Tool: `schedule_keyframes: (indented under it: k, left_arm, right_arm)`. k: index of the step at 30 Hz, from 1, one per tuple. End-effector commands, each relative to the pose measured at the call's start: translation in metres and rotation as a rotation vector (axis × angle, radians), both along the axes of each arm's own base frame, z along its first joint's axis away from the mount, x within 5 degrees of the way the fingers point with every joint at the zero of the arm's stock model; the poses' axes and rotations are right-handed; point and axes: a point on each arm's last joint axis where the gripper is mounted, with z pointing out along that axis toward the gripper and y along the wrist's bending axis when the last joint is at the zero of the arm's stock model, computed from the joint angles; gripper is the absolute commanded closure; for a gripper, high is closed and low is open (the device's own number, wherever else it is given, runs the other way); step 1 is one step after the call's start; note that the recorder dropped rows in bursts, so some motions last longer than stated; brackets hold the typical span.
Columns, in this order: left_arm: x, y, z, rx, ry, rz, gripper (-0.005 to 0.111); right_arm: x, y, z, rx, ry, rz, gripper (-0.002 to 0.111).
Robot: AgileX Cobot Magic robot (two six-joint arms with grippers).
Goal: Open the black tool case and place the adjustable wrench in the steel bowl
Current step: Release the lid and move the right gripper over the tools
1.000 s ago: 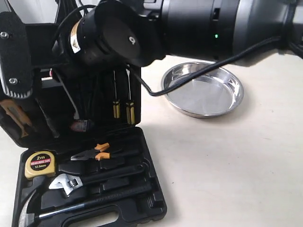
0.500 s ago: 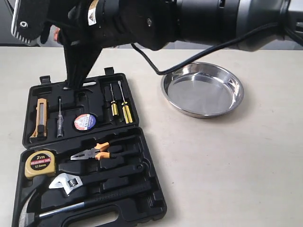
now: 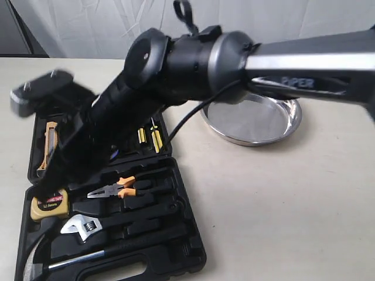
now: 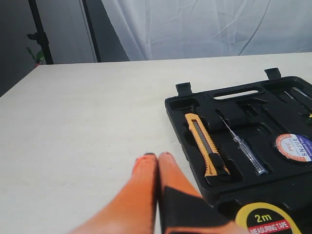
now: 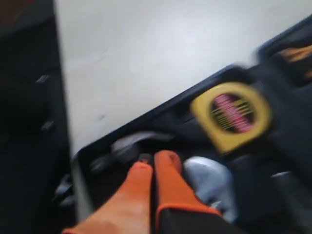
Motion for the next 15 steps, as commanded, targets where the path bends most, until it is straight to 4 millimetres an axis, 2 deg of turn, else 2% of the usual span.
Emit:
schedule_keyframes:
  k: [1, 3, 6, 10, 12, 15]
  left_arm:
    - [0.0, 0.0, 0.0, 0.003, -0.007, 0.002, 0.106]
    - [0.0, 0.0, 0.0, 0.003, -0.007, 0.002, 0.106]
    - [0.0, 0.0, 0.0, 0.003, -0.007, 0.002, 0.106]
    - [0.0, 0.0, 0.0, 0.003, -0.007, 0.002, 0.106]
    - [0.0, 0.0, 0.0, 0.003, -0.007, 0.002, 0.106]
    - [0.0, 0.0, 0.0, 0.003, -0.007, 0.002, 0.106]
  right_arm:
    - [-0.022, -0.01, -0.01, -0.134, 0.184, 0.334, 0.109]
    - [-0.016, -0.021, -0.017, -0.309, 0.147, 0.266, 0.109]
    - [0.0, -0.041, -0.023, -0.554, 0.0, 0.181, 0.109]
    - [0.035, -0.072, -0.025, -0.823, -0.2, -0.026, 0.109]
    - [0.056, -0.076, -0.024, -0.798, -0.307, -0.149, 0.109]
    - [0.083, -0.062, -0.018, -0.52, -0.395, -0.418, 0.109]
